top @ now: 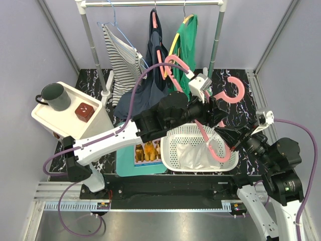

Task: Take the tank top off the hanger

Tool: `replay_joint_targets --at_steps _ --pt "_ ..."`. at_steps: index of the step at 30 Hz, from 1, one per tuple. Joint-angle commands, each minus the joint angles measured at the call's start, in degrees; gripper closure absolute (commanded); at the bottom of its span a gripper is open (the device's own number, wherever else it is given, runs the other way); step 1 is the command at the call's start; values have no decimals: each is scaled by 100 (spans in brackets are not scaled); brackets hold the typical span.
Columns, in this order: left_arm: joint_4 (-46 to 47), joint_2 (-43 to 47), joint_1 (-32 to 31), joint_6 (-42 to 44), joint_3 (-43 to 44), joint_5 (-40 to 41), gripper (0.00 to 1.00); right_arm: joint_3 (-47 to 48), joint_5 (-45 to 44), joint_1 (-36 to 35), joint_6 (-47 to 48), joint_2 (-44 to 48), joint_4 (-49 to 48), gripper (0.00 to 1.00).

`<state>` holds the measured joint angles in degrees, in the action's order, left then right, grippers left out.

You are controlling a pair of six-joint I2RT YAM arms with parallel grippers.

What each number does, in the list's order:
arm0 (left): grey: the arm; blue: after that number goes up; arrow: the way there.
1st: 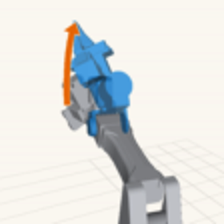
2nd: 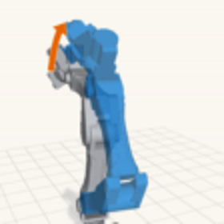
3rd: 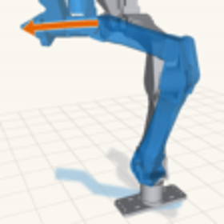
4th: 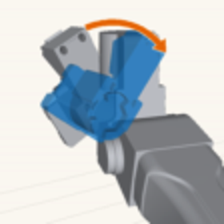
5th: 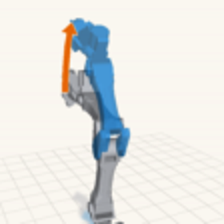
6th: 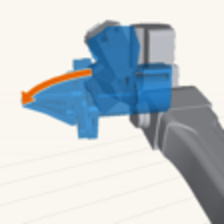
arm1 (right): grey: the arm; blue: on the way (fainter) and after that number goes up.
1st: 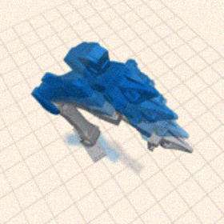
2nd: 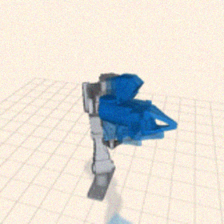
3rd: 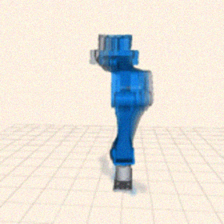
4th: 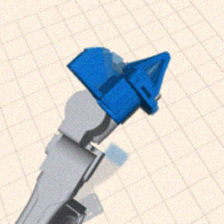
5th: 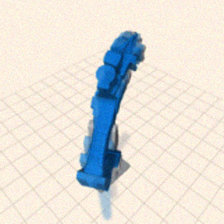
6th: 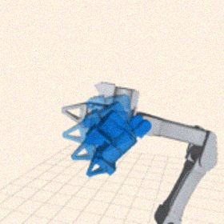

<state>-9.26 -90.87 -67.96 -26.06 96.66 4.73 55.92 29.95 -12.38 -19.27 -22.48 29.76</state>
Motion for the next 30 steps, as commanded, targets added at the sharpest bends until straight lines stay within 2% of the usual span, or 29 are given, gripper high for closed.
replay_joint_targets --at_steps 1,2,3,6,10,15,19,22,23,25,26,28,30 --pt "442 -80 2 224 476 554 43 -125 257 -36 142 86 -418 100" --pt "442 -150 2 303 581 599 48 -178 222 -36 134 147 -418 99" --pt "442 -194 2 469 651 625 59 -204 195 -36 125 173 -410 96" --pt "425 -326 2 725 898 678 84 -310 64 -36 99 270 -383 93" --pt "503 -388 -6 954 1074 766 100 -503 -217 -36 29 393 -322 89" --pt "863 -545 -15 1383 1241 608 100 -679 -884 -36 -86 464 -251 85" --pt "1110 -695 -41 1902 1504 660 100 -872 -1342 -36 -392 420 -102 61" --pt "1163 -791 -41 2403 1767 827 100 -943 -1703 -36 -752 446 319 52" --pt "1154 -809 -41 2570 1829 888 100 -969 -1730 -36 -841 472 538 45" --pt "1145 -792 -33 2571 1935 994 100 -1022 -1634 -36 -982 603 776 39" --pt "1171 -774 -33 2684 1953 1003 100 -1022 -1616 -36 -1035 657 838 31" --pt "1181 -705 -33 2624 1944 933 100 -952 -1545 -36 -1157 814 987 22" --pt "1189 -643 -33 2265 1918 785 100 -829 -1607 -36 -1272 877 1049 14"
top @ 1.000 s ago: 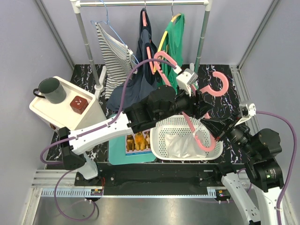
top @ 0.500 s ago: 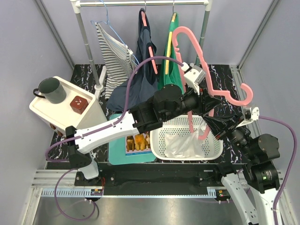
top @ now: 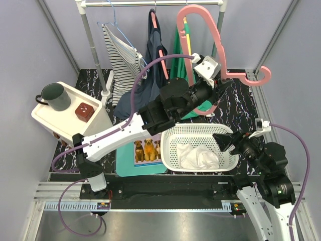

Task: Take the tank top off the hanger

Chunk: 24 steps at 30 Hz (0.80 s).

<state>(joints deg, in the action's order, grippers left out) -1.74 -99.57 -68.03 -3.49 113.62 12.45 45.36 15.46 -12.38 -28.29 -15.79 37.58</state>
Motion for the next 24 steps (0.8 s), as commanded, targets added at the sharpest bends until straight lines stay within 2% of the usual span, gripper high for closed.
replay_joint_targets --at_steps 1,5,9,12,17,20,24 --pt "420 306 -35 -99 178 -5 100 271 -175 -45 -387 182 302 13" --pt "52 648 -35 -1045 178 -5 100 605 148 -36 -519 -257 486 12" --pt "112 1210 -35 -1856 -173 -750 100 1043 957 -36 -231 -627 671 12" --pt "147 1422 -35 -2349 -401 -998 100 1413 1467 -36 -10 -409 671 9" --pt "718 1668 -35 -2692 -832 -727 100 2089 1583 -45 403 111 750 2" --pt "1244 1835 -35 -3069 -1402 -621 100 2266 1547 -36 728 235 628 0" --pt "1834 1696 -35 -3641 -1659 -664 100 2354 1766 -36 738 -2 -161 0"
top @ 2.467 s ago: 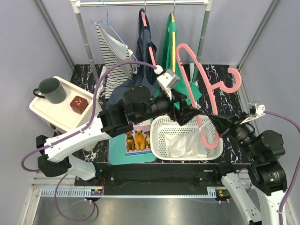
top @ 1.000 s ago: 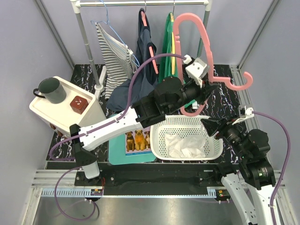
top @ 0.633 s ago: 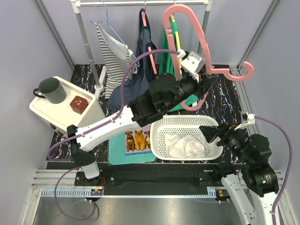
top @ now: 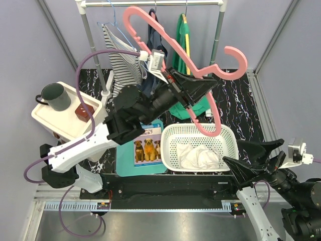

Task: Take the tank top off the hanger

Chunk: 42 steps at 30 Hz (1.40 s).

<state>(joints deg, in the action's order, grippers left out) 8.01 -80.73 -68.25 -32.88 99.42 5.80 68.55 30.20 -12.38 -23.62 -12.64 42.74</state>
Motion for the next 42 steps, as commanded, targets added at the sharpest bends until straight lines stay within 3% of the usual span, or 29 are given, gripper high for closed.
replay_joint_targets --at_steps 1,11,13,18,21,24,25,27,28,32,38,42 --pt "964 -258 -48 -885 -221 -113 100 44 398 -36 279 -361 -810 1" --pt "1256 -1085 -408 -1414 289 -545 100 -17 -119 -45 691 -582 -706 15" --pt "1291 -1085 -496 -1423 263 -519 100 -114 -154 -45 692 -529 -653 26" --pt "1684 -997 -611 -1580 61 -299 100 -272 -233 -45 446 -169 -556 37" --pt "2097 -1032 -637 -1843 -80 -282 100 -439 -373 -54 139 51 -565 55" --pt "1924 -1199 -663 -1801 103 -430 100 -440 -593 -45 -204 236 -565 95" --pt "1845 -1261 -663 -1661 270 -683 91 -379 -663 -45 -335 297 -548 100" --pt "1487 -1226 -672 -1031 350 -765 72 -264 -926 -45 -415 324 -372 100" --pt "1310 -1087 -698 -905 289 -643 54 -116 -1023 -45 -451 341 -285 100" --pt "791 -314 -699 -386 -509 -423 26 438 -1604 -45 -319 237 618 100" --pt "-349 1681 -699 772 -2135 -71 23 1326 -1842 -45 23 -545 2088 100" --pt "-1002 3348 -690 1056 -3205 621 23 1608 -1745 -36 497 -1265 2730 100"
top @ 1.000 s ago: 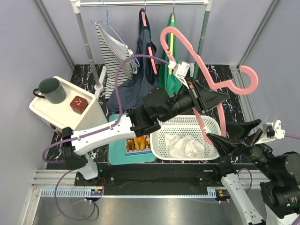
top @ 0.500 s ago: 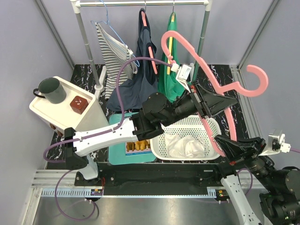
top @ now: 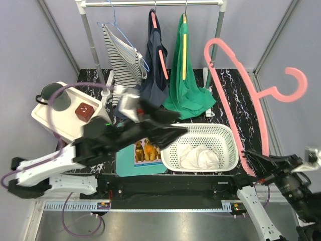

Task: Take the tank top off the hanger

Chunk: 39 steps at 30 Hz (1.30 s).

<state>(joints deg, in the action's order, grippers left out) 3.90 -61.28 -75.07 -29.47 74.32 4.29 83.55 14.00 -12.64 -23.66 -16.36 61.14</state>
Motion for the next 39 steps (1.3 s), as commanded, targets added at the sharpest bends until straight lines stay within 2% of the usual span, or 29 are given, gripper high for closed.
replay_joint_targets --at_steps 1,6,11,16,24,32,39 --pt "-662 1678 -17 724 -883 905 23 118 -143 -10 590 -1139 1056 100" --pt "-917 2926 -8 776 -1867 1512 23 109 -731 -19 836 -1808 1023 100" --pt "-1348 3332 -8 821 -2124 1750 23 83 -943 -19 1039 -2511 198 100" --pt "-1348 3552 -8 531 -2378 1549 23 135 -863 -10 1083 -3416 -970 100" --pt "-1392 3666 -8 135 -2730 1223 23 1294 -1048 -19 1214 -4909 -2027 100" --pt "-1559 4079 -8 -102 -2985 1355 23 2823 -908 -19 934 -6238 -2177 100" --pt "-1664 4255 -17 -225 -2994 1337 23 3141 -855 -54 749 -6915 -2212 100"
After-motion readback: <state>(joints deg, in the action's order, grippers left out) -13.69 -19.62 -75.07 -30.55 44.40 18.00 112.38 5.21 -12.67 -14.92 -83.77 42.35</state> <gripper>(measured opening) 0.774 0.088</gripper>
